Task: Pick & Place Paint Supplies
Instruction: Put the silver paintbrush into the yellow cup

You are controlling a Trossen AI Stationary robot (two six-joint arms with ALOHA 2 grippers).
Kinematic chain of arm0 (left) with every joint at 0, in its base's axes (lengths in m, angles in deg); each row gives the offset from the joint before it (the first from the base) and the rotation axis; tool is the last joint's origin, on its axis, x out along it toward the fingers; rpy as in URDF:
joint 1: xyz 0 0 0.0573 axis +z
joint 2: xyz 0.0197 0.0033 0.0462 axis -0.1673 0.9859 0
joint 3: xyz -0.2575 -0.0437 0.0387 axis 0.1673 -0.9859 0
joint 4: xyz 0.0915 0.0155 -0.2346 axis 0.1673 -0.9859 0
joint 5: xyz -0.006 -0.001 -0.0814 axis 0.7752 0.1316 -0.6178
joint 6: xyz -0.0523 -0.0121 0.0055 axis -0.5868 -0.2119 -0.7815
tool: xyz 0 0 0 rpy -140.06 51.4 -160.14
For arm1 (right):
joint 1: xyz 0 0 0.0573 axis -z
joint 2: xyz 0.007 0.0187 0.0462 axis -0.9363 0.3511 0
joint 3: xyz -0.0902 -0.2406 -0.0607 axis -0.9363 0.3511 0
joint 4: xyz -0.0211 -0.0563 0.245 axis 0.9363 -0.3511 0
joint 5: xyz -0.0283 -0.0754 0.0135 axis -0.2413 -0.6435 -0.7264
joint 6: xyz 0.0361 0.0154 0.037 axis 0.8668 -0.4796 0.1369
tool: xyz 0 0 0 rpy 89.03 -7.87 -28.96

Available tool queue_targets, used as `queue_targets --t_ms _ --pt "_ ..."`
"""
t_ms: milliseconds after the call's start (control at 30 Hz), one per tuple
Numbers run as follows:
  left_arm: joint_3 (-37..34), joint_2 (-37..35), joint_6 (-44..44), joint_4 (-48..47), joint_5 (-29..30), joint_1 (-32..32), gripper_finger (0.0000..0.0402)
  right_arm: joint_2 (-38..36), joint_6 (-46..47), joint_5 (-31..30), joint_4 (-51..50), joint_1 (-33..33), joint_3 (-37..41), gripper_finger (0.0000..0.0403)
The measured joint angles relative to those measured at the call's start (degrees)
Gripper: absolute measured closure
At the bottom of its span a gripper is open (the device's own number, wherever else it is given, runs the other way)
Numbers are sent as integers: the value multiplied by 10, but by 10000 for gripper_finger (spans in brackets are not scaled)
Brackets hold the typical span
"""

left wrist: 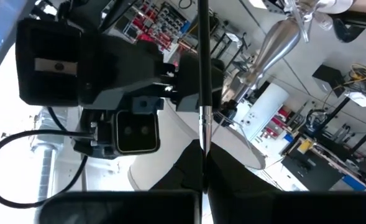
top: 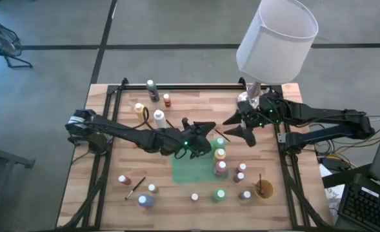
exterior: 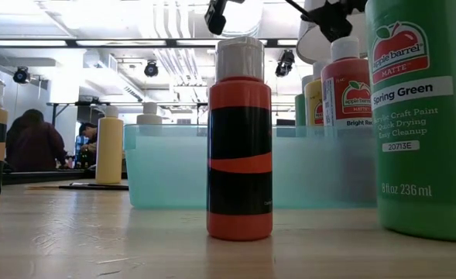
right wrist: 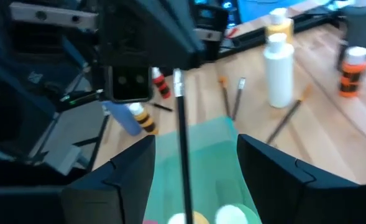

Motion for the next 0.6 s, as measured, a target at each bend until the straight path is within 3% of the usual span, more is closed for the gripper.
queue_targets --t_ms 400,600 --pt "-3 0 -2 -1 -1 0 397 45 -12 22 58 -1 0 146" --pt "-4 0 -8 -1 -4 0 397 67 -27 22 98 -1 -1 162"
